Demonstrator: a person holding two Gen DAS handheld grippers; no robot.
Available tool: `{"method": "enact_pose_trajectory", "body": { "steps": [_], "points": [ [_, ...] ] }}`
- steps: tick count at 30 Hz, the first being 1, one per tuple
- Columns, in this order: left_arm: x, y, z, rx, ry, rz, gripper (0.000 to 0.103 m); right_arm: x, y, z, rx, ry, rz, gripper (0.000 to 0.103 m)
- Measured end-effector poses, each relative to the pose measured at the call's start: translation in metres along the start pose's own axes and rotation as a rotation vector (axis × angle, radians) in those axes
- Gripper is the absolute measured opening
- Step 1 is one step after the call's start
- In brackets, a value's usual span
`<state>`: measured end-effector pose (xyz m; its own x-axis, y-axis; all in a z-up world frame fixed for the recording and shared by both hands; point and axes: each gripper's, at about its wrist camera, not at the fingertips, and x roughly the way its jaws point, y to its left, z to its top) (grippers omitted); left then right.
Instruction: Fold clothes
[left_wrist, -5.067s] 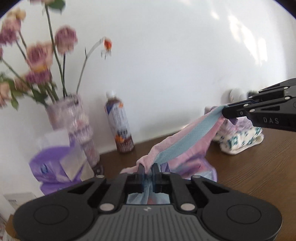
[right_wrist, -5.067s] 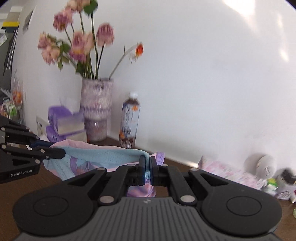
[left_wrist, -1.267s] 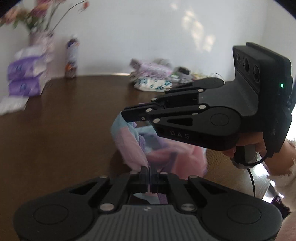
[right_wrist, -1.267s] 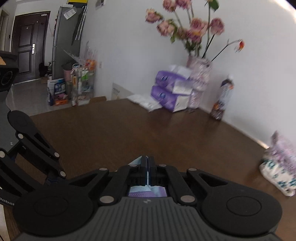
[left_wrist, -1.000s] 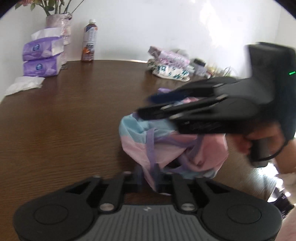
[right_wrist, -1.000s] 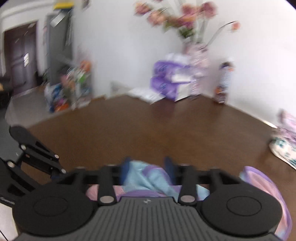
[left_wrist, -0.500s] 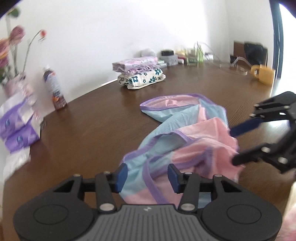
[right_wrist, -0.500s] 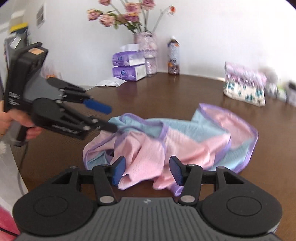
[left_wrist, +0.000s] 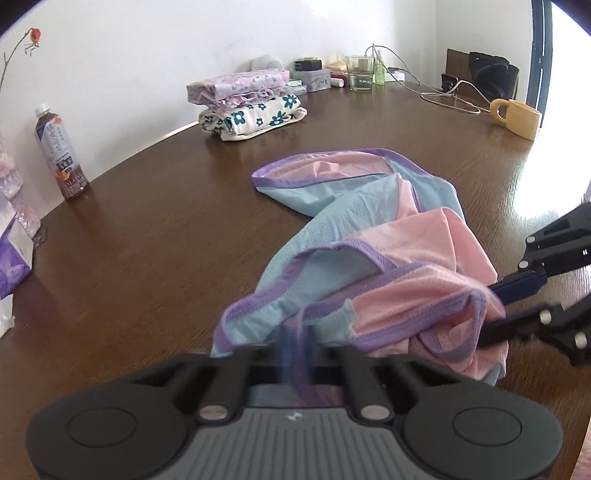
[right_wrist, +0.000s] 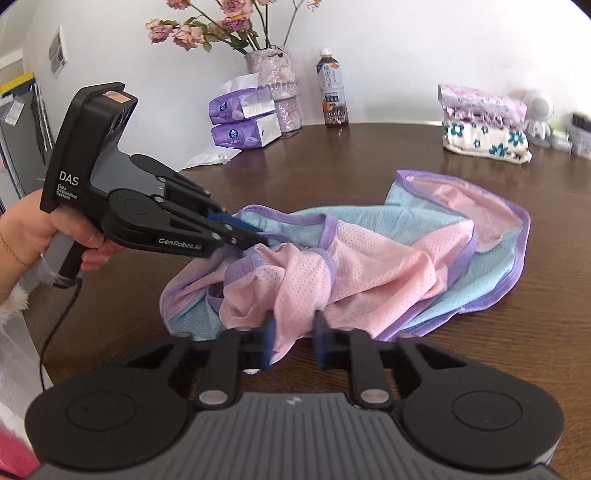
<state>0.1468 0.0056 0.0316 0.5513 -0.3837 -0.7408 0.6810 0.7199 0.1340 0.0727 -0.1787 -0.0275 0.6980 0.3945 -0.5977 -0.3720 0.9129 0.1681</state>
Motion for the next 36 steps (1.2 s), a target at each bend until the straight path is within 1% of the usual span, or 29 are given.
{"method": "enact_pose_trajectory", "body": {
  "steps": [1,3,6,8,9,10,12,15,17,19,20,21,22,23,24,25,26,27,30,32,34,36],
  "points": [
    [-0.003,-0.002,-0.001,0.010,-0.016,0.012,0.002,-0.002,-0.001,0.000,-0.012,-0.009,-0.021,0.006],
    [-0.013,-0.008,-0.003,0.023,-0.054,0.034,0.001,-0.008,-0.005,0.002,-0.039,-0.029,-0.075,0.004],
    [-0.036,-0.020,-0.007,0.021,-0.120,0.032,0.001,-0.023,-0.016,0.011,-0.121,-0.076,-0.224,0.004],
    [-0.049,-0.032,-0.008,0.029,-0.157,-0.007,0.001,-0.030,-0.023,0.022,-0.192,-0.119,-0.344,0.004],
    [-0.055,-0.039,-0.008,0.033,-0.175,-0.030,0.001,-0.033,-0.026,0.027,-0.225,-0.139,-0.392,0.004],
    [-0.062,-0.046,-0.009,0.038,-0.193,-0.054,0.001,-0.034,-0.026,0.032,-0.255,-0.155,-0.418,0.004],
    [-0.070,-0.060,-0.011,0.048,-0.215,-0.099,0.001,-0.031,-0.017,0.035,-0.324,-0.171,-0.406,0.004],
    [-0.065,-0.075,-0.018,0.048,-0.186,-0.150,0.001,-0.020,0.003,0.025,-0.400,-0.141,-0.316,0.004],
    [-0.058,-0.078,-0.024,0.026,-0.151,-0.154,0.001,-0.011,0.012,0.014,-0.424,-0.113,-0.279,0.005],
    [-0.053,-0.077,-0.028,0.006,-0.118,-0.145,0.002,-0.007,0.019,0.007,-0.422,-0.096,-0.259,0.008],
    [-0.052,-0.075,-0.028,-0.007,-0.106,-0.139,0.005,-0.009,0.021,0.004,-0.408,-0.098,-0.252,0.014],
    [-0.053,-0.072,-0.027,-0.024,-0.105,-0.134,0.008,-0.013,0.022,0.003,-0.389,-0.106,-0.248,0.027],
    [-0.055,-0.068,-0.025,-0.044,-0.109,-0.132,0.011,-0.018,0.021,0.001,-0.365,-0.115,-0.244,0.034],
    [-0.058,-0.064,-0.023,-0.063,-0.121,-0.135,0.016,-0.024,0.020,0.000,-0.337,-0.124,-0.242,0.042],
    [-0.060,-0.059,-0.019,-0.079,-0.137,-0.140,0.023,-0.030,0.018,-0.001,-0.309,-0.133,-0.240,0.042],
    [-0.062,-0.055,-0.015,-0.094,-0.152,-0.145,0.026,-0.037,0.014,-0.002,-0.272,-0.138,-0.235,0.042],
    [-0.062,-0.051,-0.011,-0.111,-0.166,-0.149,0.033,-0.044,0.009,-0.003,-0.227,-0.139,-0.228,0.042],
    [-0.059,-0.047,-0.006,-0.127,-0.169,-0.154,0.036,-0.050,0.003,-0.004,-0.182,-0.140,-0.221,0.042],
    [-0.047,-0.037,0.005,-0.172,-0.154,-0.172,0.036,-0.062,-0.017,-0.009,-0.043,-0.135,-0.216,0.042],
    [-0.034,-0.032,0.012,-0.207,-0.129,-0.201,0.036,-0.062,-0.031,-0.011,0.052,-0.126,-0.215,0.042],
    [-0.022,-0.028,0.017,-0.244,-0.099,-0.231,0.036,-0.057,-0.043,-0.013,0.135,-0.113,-0.191,0.038],
    [-0.011,-0.026,0.019,-0.276,-0.075,-0.248,0.034,-0.051,-0.048,-0.014,0.174,-0.107,-0.169,0.037]
  ]
}}
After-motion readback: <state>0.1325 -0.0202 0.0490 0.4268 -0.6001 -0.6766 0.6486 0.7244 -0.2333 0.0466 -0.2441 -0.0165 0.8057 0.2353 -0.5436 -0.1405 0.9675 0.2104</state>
